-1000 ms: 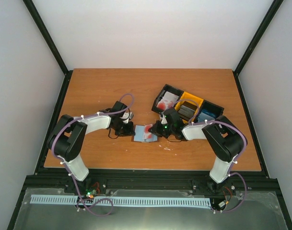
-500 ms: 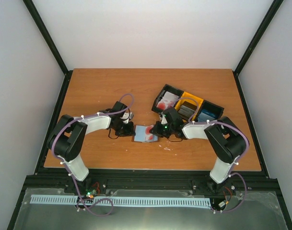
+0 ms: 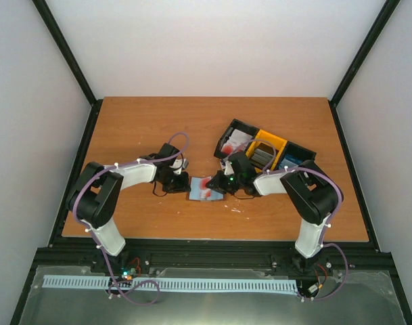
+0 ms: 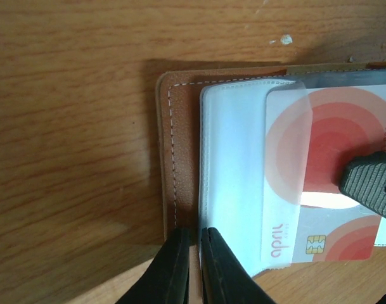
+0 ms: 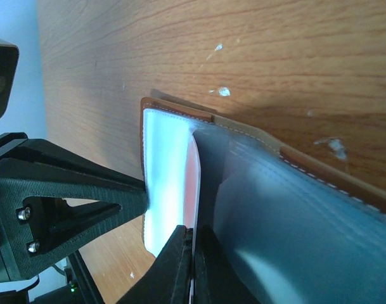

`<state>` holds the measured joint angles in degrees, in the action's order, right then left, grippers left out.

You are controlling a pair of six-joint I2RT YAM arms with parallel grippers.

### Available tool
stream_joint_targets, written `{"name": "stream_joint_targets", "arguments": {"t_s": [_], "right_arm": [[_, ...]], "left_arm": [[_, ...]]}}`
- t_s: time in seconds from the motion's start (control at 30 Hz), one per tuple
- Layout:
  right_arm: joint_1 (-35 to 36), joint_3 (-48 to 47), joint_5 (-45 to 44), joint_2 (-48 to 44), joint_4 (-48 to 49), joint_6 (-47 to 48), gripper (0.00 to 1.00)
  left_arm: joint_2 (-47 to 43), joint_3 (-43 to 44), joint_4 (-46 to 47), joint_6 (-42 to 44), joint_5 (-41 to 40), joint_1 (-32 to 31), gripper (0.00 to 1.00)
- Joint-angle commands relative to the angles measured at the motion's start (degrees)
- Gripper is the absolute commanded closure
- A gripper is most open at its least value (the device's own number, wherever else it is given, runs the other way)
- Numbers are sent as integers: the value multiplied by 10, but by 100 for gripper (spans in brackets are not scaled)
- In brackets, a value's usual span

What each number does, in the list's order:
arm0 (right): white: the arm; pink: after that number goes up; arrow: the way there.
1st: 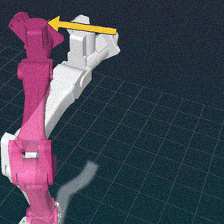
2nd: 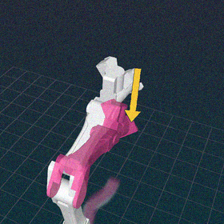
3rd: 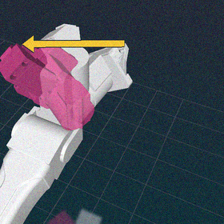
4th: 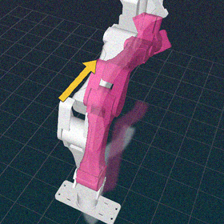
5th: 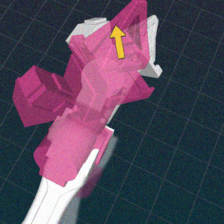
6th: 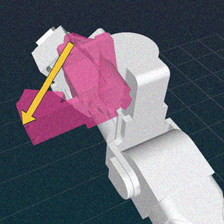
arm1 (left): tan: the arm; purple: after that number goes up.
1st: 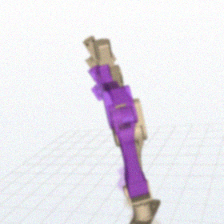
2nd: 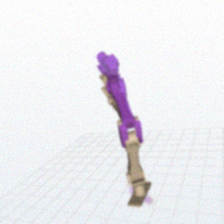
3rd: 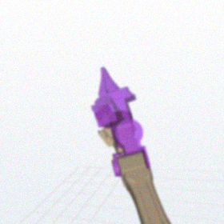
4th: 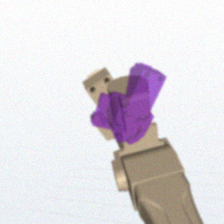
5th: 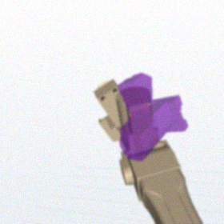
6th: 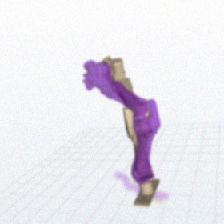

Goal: Put the credit cards into the card holder
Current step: Insert the credit card into the card holder.

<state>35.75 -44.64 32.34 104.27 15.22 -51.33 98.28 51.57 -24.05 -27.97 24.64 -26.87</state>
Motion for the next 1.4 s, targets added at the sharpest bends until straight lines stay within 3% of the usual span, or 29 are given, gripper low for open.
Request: {"name": "stream_joint_targets", "arguments": {"t_s": [0.0,0.13,0.27,0.53,0.63,0.9,1.1,1.37], "right_arm": [[15,-9,19,25,8,2,97],[22,-31,23,45,6,-6,96],[29,-57,2,46,-27,-3,84],[30,-80,-127,-44,-222,51,62],[33,-91,-148,-51,-268,59,59],[53,-124,-132,-10,-302,66,66],[54,-140,-110,14,-294,67,81],[55,-143,-73,30,-263,71,86]], "left_arm": [[19,-13,-11,-6,-7,-3,92],[20,-15,-7,-8,-3,-3,92],[18,-13,-11,-8,-9,-3,92],[9,-16,-10,-10,-17,-3,92],[10,-16,-5,-9,-15,-3,91],[9,-20,4,-4,-4,-3,92],[9,-20,8,4,3,-3,92],[5,-24,11,4,8,-2,92]]}}
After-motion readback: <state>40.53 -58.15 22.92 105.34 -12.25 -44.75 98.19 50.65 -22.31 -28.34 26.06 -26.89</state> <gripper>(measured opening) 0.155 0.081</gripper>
